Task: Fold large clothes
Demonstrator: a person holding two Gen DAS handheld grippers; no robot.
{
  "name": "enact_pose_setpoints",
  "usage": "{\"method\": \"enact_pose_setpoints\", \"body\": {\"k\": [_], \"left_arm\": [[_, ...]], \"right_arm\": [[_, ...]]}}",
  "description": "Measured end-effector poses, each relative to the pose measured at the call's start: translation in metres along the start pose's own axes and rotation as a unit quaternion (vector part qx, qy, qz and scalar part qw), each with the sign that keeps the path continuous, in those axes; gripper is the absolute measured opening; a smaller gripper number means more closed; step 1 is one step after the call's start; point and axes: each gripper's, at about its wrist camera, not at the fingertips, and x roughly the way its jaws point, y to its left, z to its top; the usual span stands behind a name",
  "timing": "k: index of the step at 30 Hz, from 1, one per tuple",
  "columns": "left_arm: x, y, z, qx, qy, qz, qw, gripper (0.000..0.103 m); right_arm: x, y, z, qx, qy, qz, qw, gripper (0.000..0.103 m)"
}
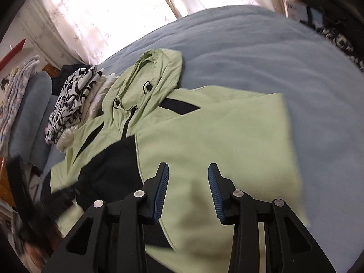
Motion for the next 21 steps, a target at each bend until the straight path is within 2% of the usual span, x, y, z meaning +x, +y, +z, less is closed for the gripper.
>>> {"method": "enact_pose_setpoints", "body": {"k": [2,4,6,12,17,21], "left_arm": [[0.02,-0.005,-0.002,-0.013,0.015,0.01,0.9997,0.02],[0.045,0.002,-0.003,-0.032,0.036,0.039,0.9981,0.02],[0.053,0.012,-0.003,-0.046,0.028,0.038,0.9978,0.02],[0.054,0.025,0.003,-0.057,0.019,0.025,0.9979,0.02],[0.05,0.021,0.003,-0.032,0.024,0.039,0.9984,0.02],[0.035,0.017,0.0,-0.021,0.033,0.034,0.9986,0.02]], "right_arm": [[0.028,0.0,0.009,0.007,0.012,-0.015,1.0,0.037],[0.051,-0.009,0.016,0.014,0.02,-0.038,0.999,0.037],[0.062,-0.026,0.019,0.021,0.018,-0.068,0.997,0.036],[0.043,-0.09,0.032,0.087,-0.016,-0.118,0.989,0.035],[0.024,-0.113,0.024,0.126,-0.012,-0.094,0.987,0.035],[-0.007,-0.095,0.002,0.119,-0.003,-0.061,0.991,0.035]]}}
